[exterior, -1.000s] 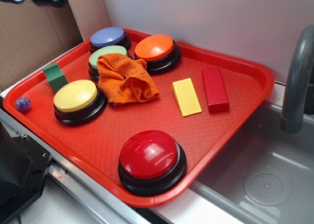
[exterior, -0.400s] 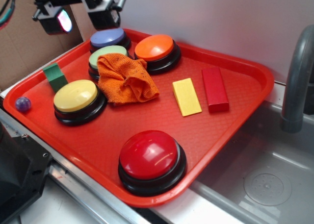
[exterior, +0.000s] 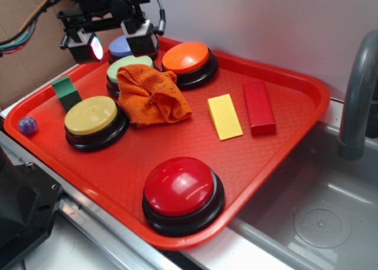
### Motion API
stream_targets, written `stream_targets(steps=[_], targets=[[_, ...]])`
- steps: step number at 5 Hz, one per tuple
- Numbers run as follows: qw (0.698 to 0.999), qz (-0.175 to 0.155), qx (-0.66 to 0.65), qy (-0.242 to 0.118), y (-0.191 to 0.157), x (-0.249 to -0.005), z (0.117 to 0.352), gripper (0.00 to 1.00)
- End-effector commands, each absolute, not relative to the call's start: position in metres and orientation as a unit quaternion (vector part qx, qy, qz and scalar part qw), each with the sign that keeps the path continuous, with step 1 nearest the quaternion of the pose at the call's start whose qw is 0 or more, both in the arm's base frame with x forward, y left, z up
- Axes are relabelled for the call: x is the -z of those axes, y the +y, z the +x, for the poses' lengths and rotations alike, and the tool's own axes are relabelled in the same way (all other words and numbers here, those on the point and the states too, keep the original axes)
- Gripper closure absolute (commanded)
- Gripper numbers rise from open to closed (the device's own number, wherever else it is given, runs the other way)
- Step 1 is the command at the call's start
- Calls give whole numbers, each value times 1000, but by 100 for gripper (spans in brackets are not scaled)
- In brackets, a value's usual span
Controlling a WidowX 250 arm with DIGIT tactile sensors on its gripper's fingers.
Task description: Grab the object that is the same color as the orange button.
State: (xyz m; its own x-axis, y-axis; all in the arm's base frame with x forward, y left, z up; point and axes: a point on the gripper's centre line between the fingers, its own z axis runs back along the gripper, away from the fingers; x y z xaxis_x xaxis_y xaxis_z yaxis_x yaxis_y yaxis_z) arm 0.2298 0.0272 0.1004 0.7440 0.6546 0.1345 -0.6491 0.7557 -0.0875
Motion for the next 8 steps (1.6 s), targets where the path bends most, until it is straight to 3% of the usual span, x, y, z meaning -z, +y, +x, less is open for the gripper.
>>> stream_targets(steps=[1, 2, 3, 4, 5, 8], targets=[[933, -7, -353, -68, 38, -70, 241, 0], [933, 6, -352, -70, 37, -63, 244, 0], [930, -22, -360, -66, 37, -53, 248, 0], [932, -18, -353, -74, 38, -48, 251, 0], [929, -30, -360, -84, 38, -50, 251, 100], [942, -25, -325, -86, 35, -64, 250, 100]])
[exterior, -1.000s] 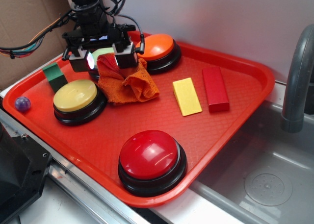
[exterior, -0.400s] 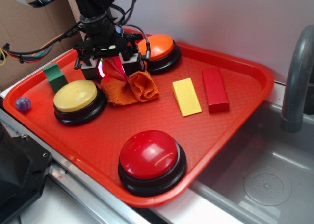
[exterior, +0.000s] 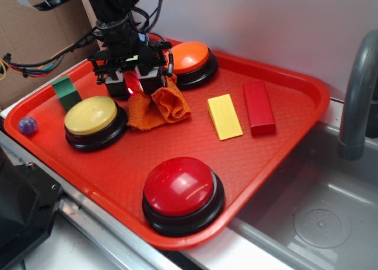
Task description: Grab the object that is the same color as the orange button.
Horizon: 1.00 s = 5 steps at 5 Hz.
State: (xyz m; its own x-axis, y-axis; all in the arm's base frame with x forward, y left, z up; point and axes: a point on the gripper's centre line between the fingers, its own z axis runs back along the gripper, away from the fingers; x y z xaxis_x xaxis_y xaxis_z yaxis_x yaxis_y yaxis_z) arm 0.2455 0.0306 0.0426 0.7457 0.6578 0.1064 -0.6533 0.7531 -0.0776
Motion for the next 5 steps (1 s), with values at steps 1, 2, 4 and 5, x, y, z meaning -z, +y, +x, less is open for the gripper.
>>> stream_targets(steps=[1, 2, 4, 5], targets=[[959, 6, -273, -78, 25, -91, 247, 100], [975, 18, -201, -88, 6, -120, 240, 100], [992, 13, -74, -102, -23, -170, 201, 100], [997, 14, -23, -72, -26, -176, 187, 100]])
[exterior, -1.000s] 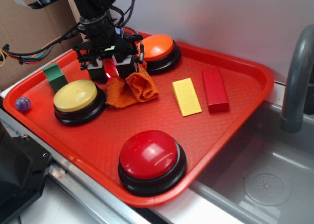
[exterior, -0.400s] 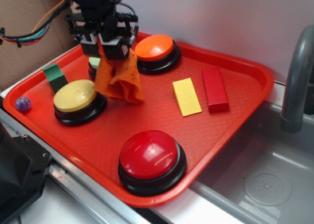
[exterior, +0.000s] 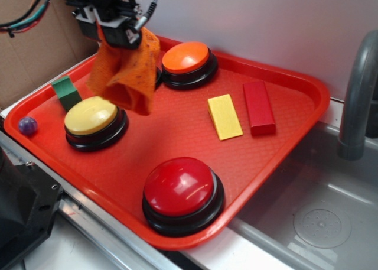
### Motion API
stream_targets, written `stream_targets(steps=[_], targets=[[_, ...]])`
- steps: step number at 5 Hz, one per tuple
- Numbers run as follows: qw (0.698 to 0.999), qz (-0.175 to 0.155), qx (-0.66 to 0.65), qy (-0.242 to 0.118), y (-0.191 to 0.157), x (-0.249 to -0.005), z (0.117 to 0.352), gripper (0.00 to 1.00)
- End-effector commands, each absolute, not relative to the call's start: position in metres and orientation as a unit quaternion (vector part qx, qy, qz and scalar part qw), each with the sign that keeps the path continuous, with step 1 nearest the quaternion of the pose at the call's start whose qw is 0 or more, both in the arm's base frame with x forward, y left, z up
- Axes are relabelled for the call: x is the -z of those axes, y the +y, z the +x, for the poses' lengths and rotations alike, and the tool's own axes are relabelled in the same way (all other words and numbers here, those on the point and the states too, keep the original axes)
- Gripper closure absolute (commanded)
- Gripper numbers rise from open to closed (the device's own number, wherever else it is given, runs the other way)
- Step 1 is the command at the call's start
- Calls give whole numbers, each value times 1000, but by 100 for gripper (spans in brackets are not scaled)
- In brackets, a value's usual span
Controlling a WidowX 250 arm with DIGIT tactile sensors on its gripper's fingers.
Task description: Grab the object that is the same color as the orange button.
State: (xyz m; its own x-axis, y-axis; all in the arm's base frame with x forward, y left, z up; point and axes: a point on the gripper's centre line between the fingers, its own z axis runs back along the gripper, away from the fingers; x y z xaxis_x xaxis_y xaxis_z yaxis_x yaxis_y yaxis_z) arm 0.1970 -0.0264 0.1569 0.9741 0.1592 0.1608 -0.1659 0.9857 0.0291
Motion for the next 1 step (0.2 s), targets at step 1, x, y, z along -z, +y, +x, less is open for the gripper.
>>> stream_targets(steps=[1], targets=[[997, 9, -3, -70, -27, -177, 179, 100]])
